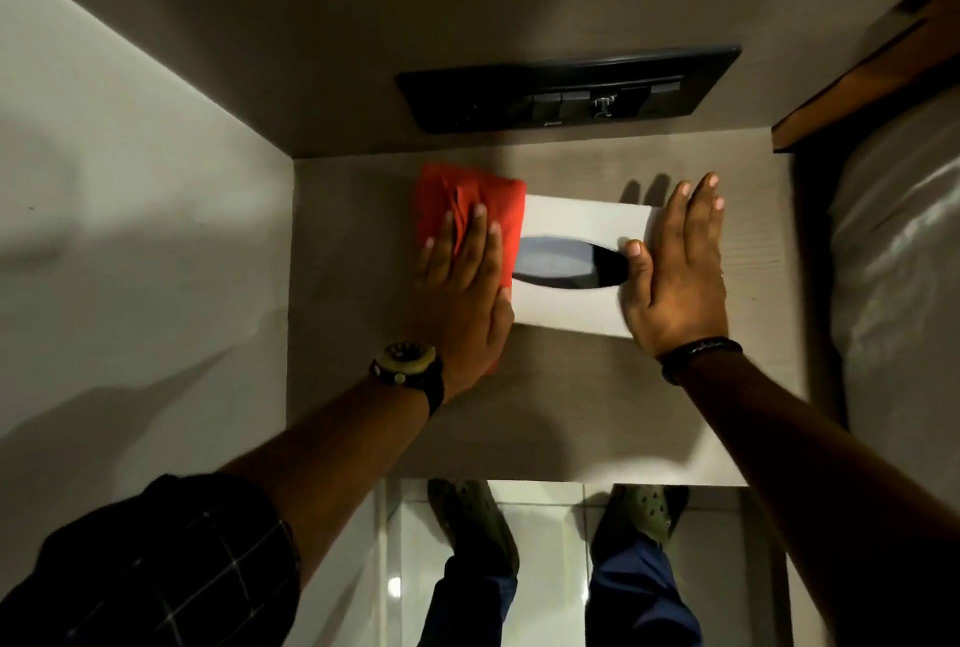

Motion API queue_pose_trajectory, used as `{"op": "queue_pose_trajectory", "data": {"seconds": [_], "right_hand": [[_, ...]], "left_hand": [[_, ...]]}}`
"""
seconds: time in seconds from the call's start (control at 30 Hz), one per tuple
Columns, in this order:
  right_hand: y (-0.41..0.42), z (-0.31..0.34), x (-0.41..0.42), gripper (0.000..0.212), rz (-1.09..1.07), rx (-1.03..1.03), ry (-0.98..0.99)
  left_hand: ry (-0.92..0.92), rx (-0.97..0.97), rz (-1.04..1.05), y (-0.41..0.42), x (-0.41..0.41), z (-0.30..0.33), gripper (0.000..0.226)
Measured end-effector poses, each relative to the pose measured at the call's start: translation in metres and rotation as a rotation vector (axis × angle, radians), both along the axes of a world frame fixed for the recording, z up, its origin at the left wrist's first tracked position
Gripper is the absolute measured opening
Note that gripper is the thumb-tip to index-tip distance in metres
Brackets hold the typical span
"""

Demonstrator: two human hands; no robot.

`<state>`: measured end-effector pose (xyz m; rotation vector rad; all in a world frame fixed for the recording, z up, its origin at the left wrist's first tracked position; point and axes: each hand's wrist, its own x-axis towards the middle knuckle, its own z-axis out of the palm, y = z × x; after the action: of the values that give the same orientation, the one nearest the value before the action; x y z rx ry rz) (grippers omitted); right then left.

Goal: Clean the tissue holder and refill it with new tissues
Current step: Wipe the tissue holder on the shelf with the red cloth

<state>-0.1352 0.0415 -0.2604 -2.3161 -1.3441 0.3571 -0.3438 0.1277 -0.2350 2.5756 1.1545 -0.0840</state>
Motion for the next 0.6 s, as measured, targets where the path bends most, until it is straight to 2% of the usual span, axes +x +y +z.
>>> {"op": "queue_pose_trajectory", "data": {"seconds": [0.23, 0.43, 0.6], "right_hand": [[0.000, 0.002, 0.000, 0.070, 0.049, -0.029, -0.009], [-0.001, 0.000, 0.002, 0.072, 0.024, -0.055, 0.001], [0.001, 0.005, 0.003, 0.072, 0.023, -0.062, 0.028]], "left_hand": [[0.028, -0.005, -0.076, 0.005, -0.005, 0.001, 0.062], [0.077, 0.023, -0.001, 0.039, 0.033, -0.001, 0.067], [0.097, 0.034, 0.056, 0.000, 0.034, 0.001, 0.068]]}}
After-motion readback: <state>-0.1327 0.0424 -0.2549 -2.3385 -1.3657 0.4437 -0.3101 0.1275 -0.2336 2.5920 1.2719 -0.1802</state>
